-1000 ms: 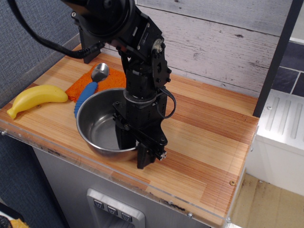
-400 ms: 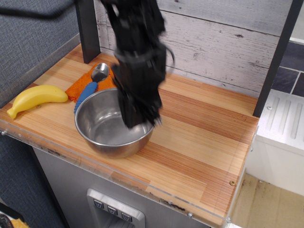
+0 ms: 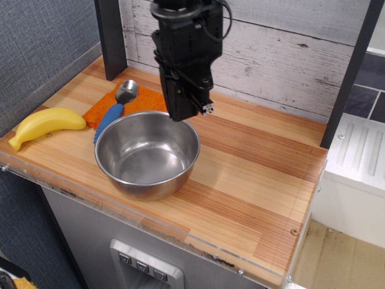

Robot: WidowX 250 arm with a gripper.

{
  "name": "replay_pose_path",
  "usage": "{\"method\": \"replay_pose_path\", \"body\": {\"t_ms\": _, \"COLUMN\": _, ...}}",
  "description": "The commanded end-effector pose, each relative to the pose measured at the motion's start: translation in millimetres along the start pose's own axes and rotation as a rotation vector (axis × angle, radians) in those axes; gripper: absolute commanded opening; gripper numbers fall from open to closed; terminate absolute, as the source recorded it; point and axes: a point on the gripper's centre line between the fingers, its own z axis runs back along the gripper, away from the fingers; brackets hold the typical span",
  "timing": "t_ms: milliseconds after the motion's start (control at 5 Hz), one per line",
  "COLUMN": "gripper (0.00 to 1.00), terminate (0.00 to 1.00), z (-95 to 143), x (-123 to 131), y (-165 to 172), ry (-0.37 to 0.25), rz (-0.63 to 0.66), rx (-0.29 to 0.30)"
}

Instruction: Move the pan to the top part of the table

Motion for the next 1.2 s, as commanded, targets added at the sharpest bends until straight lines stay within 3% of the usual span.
{"method": "replay_pose_path", "body": {"t_ms": 0, "gripper": 1.0, "terminate": 0.0, "z": -19, "x": -25, "y": -1, "ry": 0.064, "rz": 0.027, "rx": -0.038}}
{"method": "replay_pose_path", "body": {"t_ms": 200, "gripper": 1.0, "terminate": 0.0, "z": -30, "x": -31, "y": 1, "ry": 0.103, "rz": 0.056, "rx": -0.026}}
{"method": "replay_pose_path", "body": {"t_ms": 1000, "gripper": 1.0, "terminate": 0.0, "z": -68, "x": -31, "y": 7, "ry": 0.162, "rz": 0.09, "rx": -0.022}}
